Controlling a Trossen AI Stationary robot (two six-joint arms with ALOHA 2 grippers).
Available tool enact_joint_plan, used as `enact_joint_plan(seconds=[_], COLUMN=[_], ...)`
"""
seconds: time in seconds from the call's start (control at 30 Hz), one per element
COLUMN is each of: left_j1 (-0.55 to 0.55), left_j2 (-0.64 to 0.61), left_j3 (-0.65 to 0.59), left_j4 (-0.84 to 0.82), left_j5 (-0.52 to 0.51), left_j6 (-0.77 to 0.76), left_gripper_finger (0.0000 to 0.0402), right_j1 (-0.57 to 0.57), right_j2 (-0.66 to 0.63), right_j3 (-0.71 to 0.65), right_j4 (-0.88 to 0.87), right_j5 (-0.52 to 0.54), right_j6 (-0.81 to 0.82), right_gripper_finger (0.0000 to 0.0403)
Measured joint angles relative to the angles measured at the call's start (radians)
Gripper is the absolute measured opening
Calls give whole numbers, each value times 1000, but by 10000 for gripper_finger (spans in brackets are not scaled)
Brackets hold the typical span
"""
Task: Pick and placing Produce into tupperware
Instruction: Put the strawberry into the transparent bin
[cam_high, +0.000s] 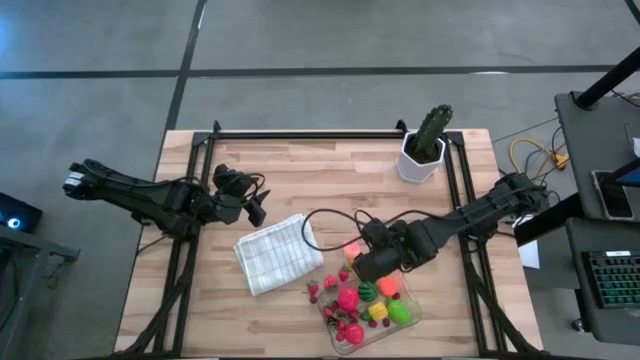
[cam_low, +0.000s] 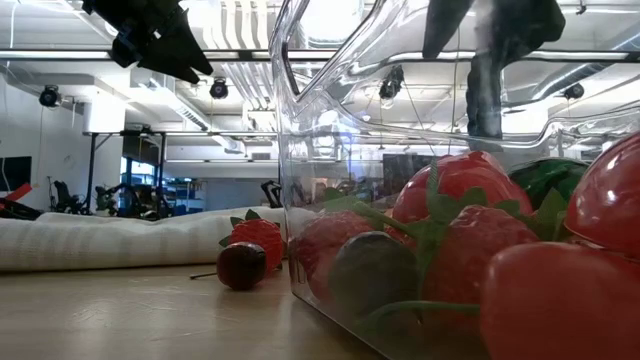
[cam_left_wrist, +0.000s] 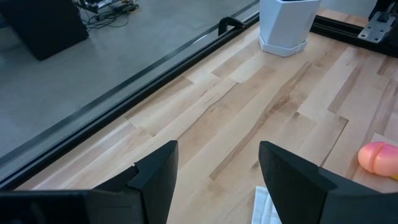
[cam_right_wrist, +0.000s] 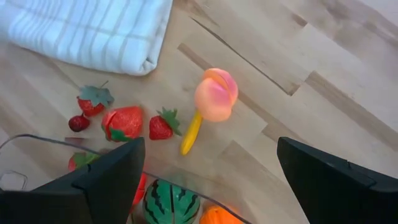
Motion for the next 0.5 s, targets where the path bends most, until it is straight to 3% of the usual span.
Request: enact_joint_plan(seconds=[0.2, 0.3, 0.5], left_j1=[0, 0, 0], left_j2=[0, 0, 26], left_j3=[0, 0, 0], left_j4=[12, 56, 142], left_j5=[14, 143, 177], left_j6=[-38, -182, -137], left_gripper_finger=[210, 210, 210], right_j1=[-8, -8, -8], right_j2=[0, 0, 0], right_j3=[0, 0, -1], right_j4=[0, 0, 0], right_j5=[-17, -18, -17], right_j6=[0, 8, 11], right_gripper_finger=[357, 357, 357])
